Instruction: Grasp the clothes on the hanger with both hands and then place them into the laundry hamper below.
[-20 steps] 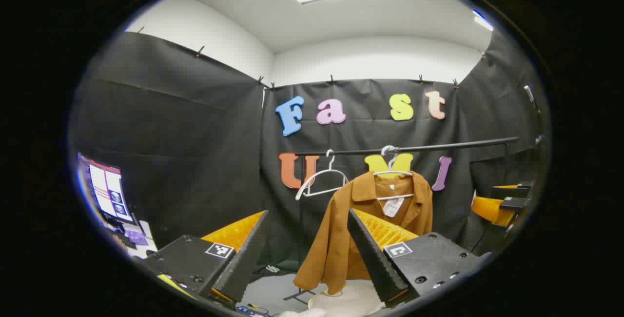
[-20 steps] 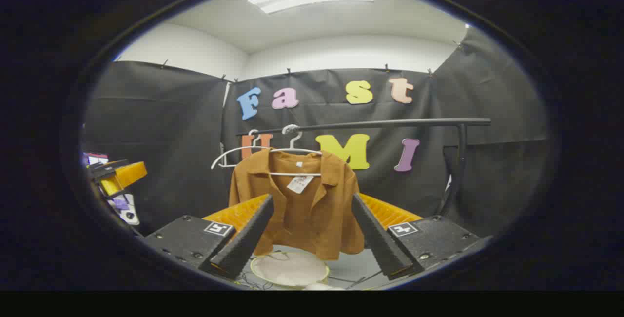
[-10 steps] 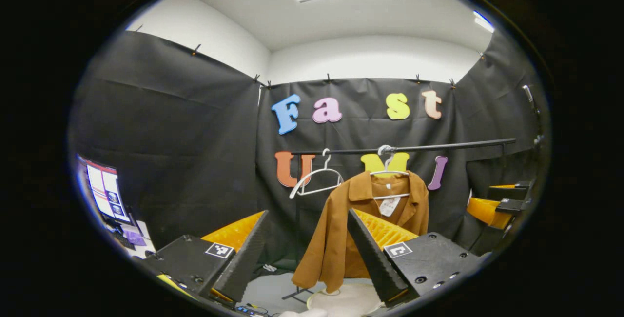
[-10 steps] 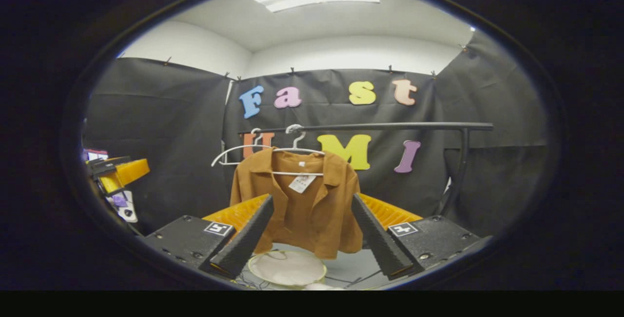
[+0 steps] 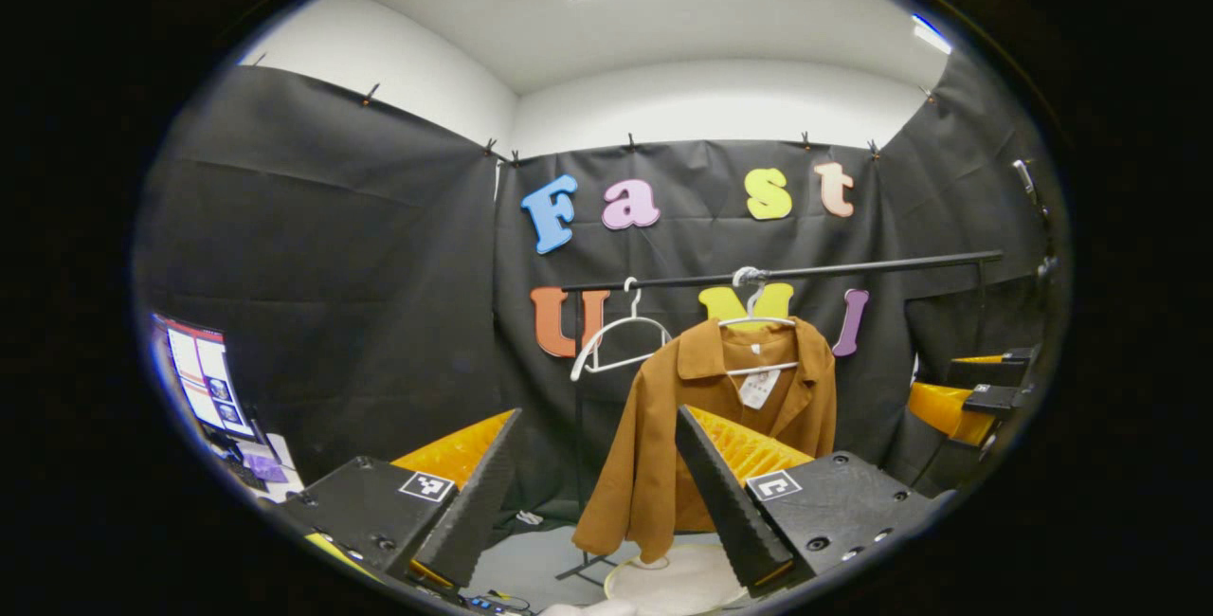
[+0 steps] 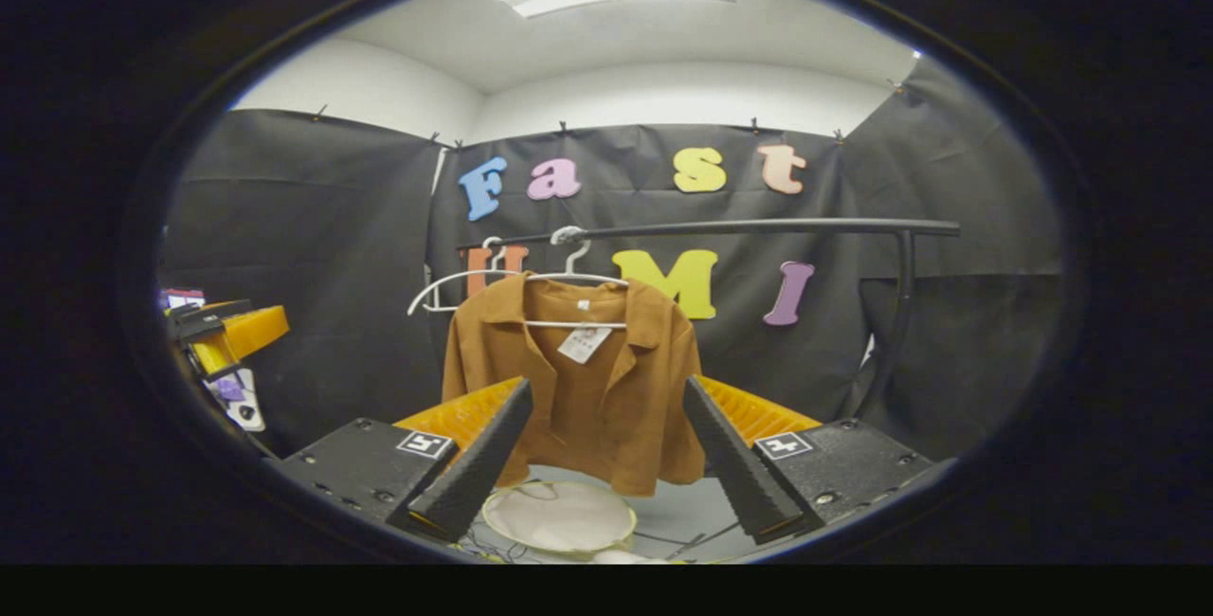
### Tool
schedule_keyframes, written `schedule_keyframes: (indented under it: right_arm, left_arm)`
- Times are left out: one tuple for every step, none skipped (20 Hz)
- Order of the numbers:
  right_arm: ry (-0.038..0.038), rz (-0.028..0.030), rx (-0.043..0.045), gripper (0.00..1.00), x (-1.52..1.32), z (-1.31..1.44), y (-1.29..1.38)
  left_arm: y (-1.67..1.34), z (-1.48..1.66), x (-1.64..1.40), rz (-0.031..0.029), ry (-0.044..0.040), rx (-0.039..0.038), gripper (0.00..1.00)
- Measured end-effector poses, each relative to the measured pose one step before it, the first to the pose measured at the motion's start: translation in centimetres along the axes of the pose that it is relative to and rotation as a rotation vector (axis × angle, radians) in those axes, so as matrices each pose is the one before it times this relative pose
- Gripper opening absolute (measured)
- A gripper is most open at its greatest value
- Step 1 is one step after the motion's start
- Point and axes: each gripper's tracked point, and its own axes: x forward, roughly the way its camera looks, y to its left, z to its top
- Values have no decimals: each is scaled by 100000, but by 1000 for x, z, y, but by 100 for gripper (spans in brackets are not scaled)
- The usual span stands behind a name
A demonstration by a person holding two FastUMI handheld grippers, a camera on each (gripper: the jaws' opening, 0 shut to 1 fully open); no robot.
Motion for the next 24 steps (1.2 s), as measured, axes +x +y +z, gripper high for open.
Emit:
schedule_keyframes:
  right_arm:
    - [543, -3, 185, 100, 370, -384, -164]
    - [680, 8, -32, 100, 364, -403, -155]
    - [685, -33, -133, 100, 490, -608, -231]
    - [1556, 223, -184, 100, 688, -685, -251]
    - [1023, 392, 50, 100, 700, -604, -175]
    - [464, 543, 393, 100, 660, -383, -259]
    - [450, 549, 67, 100, 708, -285, -241]
    - [593, 542, -148, 100, 868, -262, -286]
    - [779, 102, -214, 100, 917, -337, -382]
    - [982, 273, -64, 100, 1133, -253, -285]
    - [435, 114, 67, 100, 1044, -44, -382]
    - [-330, 336, 369, 100, 1145, 185, -405]
    - [-345, 224, 129, 100, 1239, 207, -273]
    - [-391, 512, -401, 100, 1343, 211, -297]
    - [269, 616, -656, 100, 1260, 33, -240]
    - [-838, 809, -291, 100, 1411, 392, -316]
    - [-554, 342, -66, 100, 1205, 326, -371]
    - [-500, 594, -216, 100, 1375, 305, -279]
    - [-976, 419, -350, 100, 1300, 295, -283]
    - [-340, 653, -770, 100, 1309, 251, -260]
    - [-312, 557, -774, 100, 1319, 213, -171]
    - [-432, 568, -335, 98, 1207, 327, -213]
    - [513, 1091, -61, 100, 1223, 138, 48]
    - [203, 1211, 366, 100, 1067, 281, 63]
  left_arm:
    - [-243, -176, 219, -334, 102, -78, 100]
    - [-356, -296, 224, -322, 380, 81, 100]
    - [-359, -487, 336, -122, 352, 143, 100]
    - [-489, -423, 380, -393, 470, 261, 100]
    - [-582, -329, 494, -360, -15, 386, 100]
    - [-429, -112, 417, 143, -757, 546, 100]
    - [-558, -276, 723, 241, -307, 415, 100]
    - [-809, -322, 632, -780, -114, -386, 96]
    - [-1052, -335, 719, -1145, 583, -1112, 98]
    - [-974, -191, 807, -1468, 24, -932, 100]
    - [-953, -122, 1027, -1059, 46, -358, 100]
    - [-566, -171, 992, -347, -221, -206, 100]
    - [-895, -15, 1117, -1353, -596, -490, 100]
    - [-998, -184, 1136, -1221, -208, -660, 100]
    - [-890, -211, 1123, -1468, -278, -437, 100]
    - [-983, -354, 1329, -1402, -167, -128, 97]
    - [-1017, -455, 1498, -1705, 152, 171, 100]
    - [-823, -448, 1264, -1750, 319, 164, 96]
    - [-728, -488, 1392, -1071, 400, -266, 92]
    - [-636, -248, 1257, -1167, 89, -277, 100]
    - [-541, -284, 1265, -890, -319, -295, 92]
    - [-431, -138, 1221, -686, -276, -114, 100]
    - [-125, -89, 1207, 365, -349, 571, 100]
    - [259, -199, 1077, 1668, 108, 296, 100]
